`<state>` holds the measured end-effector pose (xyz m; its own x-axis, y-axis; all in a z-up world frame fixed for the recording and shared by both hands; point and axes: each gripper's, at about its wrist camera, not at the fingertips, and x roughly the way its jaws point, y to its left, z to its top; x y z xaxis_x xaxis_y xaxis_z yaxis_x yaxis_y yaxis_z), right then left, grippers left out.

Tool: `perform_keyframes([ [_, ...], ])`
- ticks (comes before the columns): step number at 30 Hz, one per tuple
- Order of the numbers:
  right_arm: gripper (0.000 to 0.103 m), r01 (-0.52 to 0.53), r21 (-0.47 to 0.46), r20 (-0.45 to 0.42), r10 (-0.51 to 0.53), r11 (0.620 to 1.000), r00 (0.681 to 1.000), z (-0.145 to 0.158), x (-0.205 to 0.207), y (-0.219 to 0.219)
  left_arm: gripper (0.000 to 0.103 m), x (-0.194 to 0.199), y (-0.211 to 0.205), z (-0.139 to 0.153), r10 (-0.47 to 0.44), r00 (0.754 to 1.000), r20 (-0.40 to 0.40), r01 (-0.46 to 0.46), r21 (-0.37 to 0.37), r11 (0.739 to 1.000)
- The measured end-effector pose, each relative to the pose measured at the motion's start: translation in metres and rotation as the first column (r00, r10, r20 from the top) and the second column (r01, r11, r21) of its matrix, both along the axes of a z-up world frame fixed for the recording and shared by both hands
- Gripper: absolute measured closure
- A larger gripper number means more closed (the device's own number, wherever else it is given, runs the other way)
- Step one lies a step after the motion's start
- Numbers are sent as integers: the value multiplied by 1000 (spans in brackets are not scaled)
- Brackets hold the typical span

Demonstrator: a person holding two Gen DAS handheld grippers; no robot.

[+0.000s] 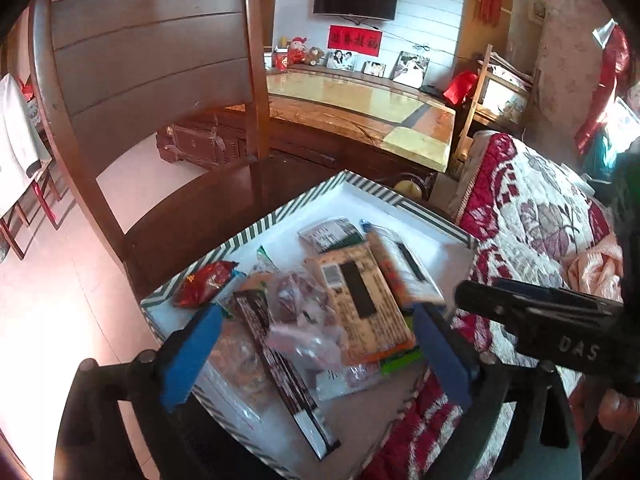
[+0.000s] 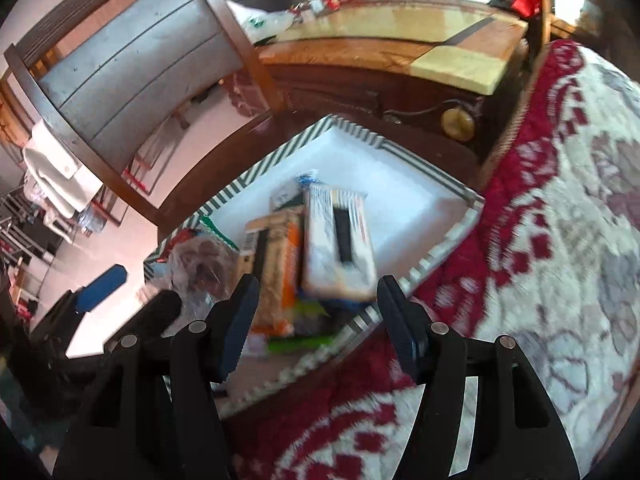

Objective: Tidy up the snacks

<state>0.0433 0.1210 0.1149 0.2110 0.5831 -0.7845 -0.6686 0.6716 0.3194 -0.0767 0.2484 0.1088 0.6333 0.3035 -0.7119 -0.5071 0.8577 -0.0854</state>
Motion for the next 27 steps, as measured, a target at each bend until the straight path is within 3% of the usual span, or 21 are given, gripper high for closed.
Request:
perform_keyframes([
  [7, 41, 30, -22, 59, -29, 999, 998, -5, -28, -42, 4, -7, -21, 4, -19, 1000, -16, 19, 34, 999],
  [13, 41, 40, -30, 38, -39, 999, 999, -13, -45, -65, 4, -12, -34, 9, -38, 999, -8, 38, 39, 998],
  [27, 41, 28, -43, 87, -25, 999, 996, -3, -61, -76, 4, -16, -55, 20, -93, 996, 9, 92, 68, 993],
])
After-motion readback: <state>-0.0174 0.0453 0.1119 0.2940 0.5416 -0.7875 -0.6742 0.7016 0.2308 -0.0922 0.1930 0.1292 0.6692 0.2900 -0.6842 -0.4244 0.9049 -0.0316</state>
